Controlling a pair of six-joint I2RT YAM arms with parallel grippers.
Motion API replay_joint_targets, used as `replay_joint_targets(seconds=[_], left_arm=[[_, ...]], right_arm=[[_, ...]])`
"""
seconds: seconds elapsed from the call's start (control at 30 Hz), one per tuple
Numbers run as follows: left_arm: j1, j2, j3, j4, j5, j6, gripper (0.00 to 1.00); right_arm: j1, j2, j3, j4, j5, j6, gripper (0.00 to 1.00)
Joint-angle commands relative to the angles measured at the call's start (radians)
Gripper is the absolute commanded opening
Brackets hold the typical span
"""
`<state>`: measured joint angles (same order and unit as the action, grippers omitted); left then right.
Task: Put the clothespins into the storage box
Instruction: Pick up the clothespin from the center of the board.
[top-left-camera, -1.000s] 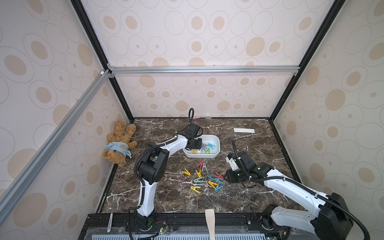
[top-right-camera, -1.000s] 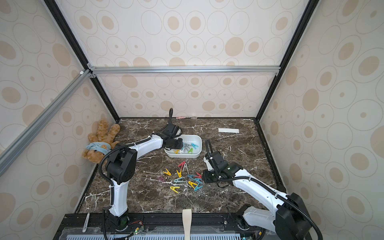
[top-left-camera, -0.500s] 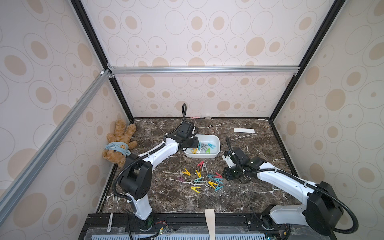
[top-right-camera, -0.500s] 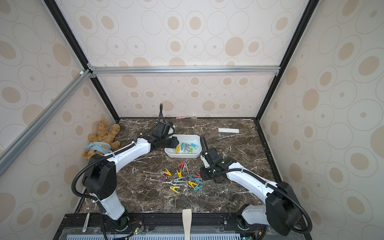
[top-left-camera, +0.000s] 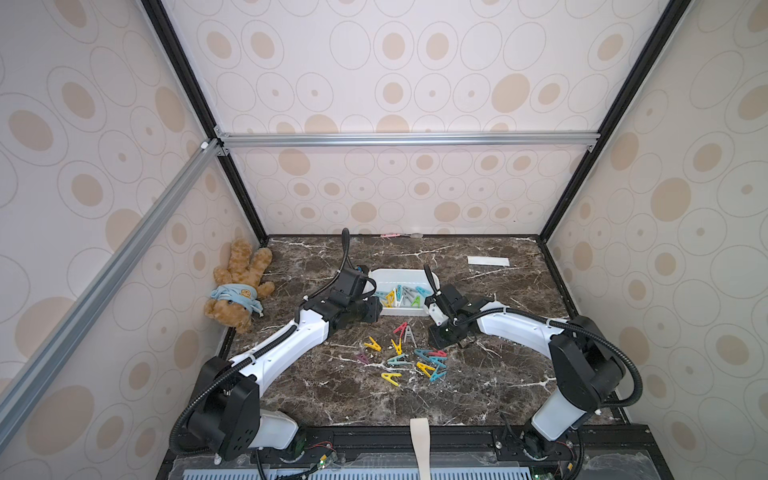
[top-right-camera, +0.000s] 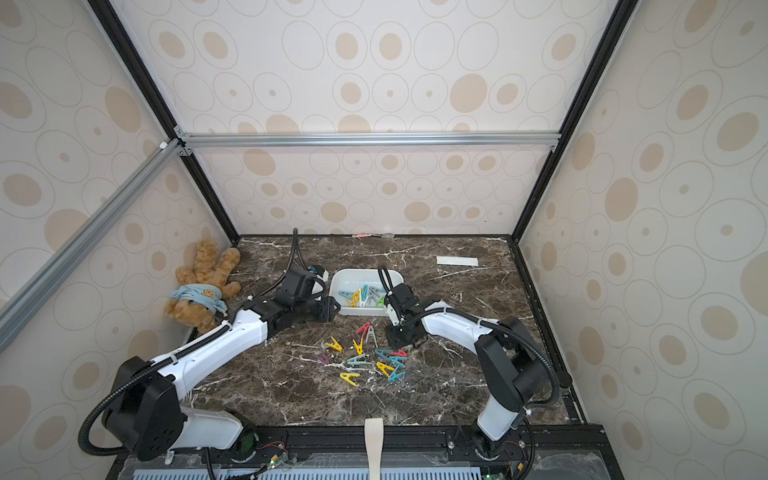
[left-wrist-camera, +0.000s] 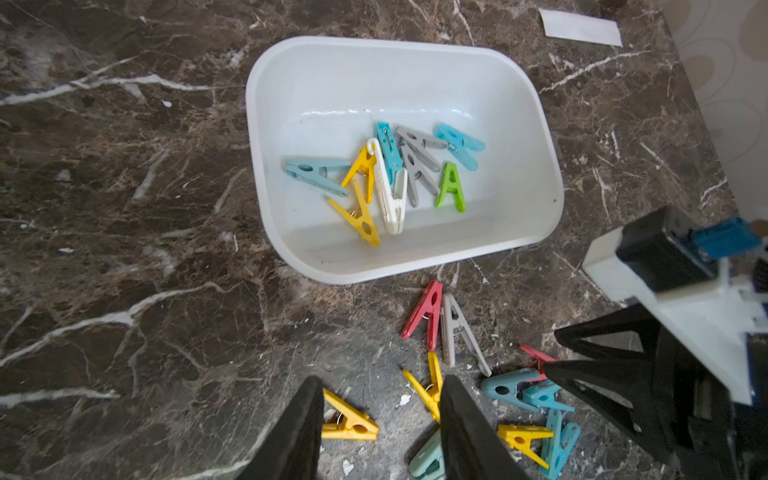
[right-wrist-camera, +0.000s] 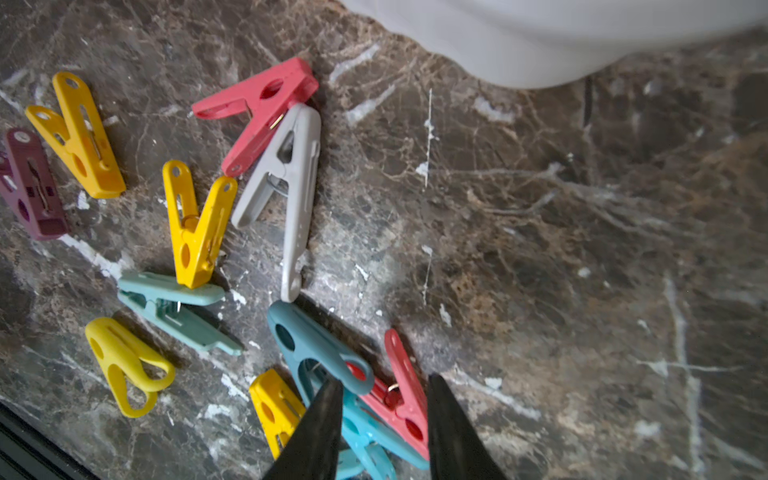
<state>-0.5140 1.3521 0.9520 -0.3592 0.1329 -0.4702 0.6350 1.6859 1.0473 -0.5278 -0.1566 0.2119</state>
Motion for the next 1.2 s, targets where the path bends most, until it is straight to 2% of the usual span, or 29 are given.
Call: replay_joint_targets(seconds=[0.0, 0.3, 0.57, 0.9, 1.0, 1.07, 1.17], left_arm=[[0.008, -0.049, -0.035, -0.021, -0.019, -0.034, 0.48], [0.008, -0.067, -0.072, -0.020, -0.012, -0.045, 0.48], [0.008, -0.048, -0.070, -0.011, 0.000, -0.039, 0.48], [0.008, -0.050, -0.062, -0.021, -0.006, -0.040, 0.48], [0.008, -0.047, -0.059, -0.021, -0.006, -0.041, 0.48], [0.008, -0.045, -0.056, -0.024, -0.007, -0.039, 0.48], [0.008, -0.042, -0.053, -0.026, -0.007, -0.036, 0.48]], right_arm=[[0.005, 0.043, 0.034, 0.003, 0.006, -0.064, 0.39], [0.005, 0.125, 0.077, -0.023, 0.055, -0.069, 0.33], [0.005, 0.129, 0.046, -0.034, 0.108, -0.054, 0.30], [0.011, 0.118, 0.025, -0.041, 0.103, -0.048, 0.23], [0.018, 0.108, 0.020, -0.045, 0.096, -0.042, 0.18], [0.024, 0.102, 0.014, -0.047, 0.093, -0.038, 0.18], [0.038, 0.094, 0.003, -0.052, 0.100, -0.035, 0.24]])
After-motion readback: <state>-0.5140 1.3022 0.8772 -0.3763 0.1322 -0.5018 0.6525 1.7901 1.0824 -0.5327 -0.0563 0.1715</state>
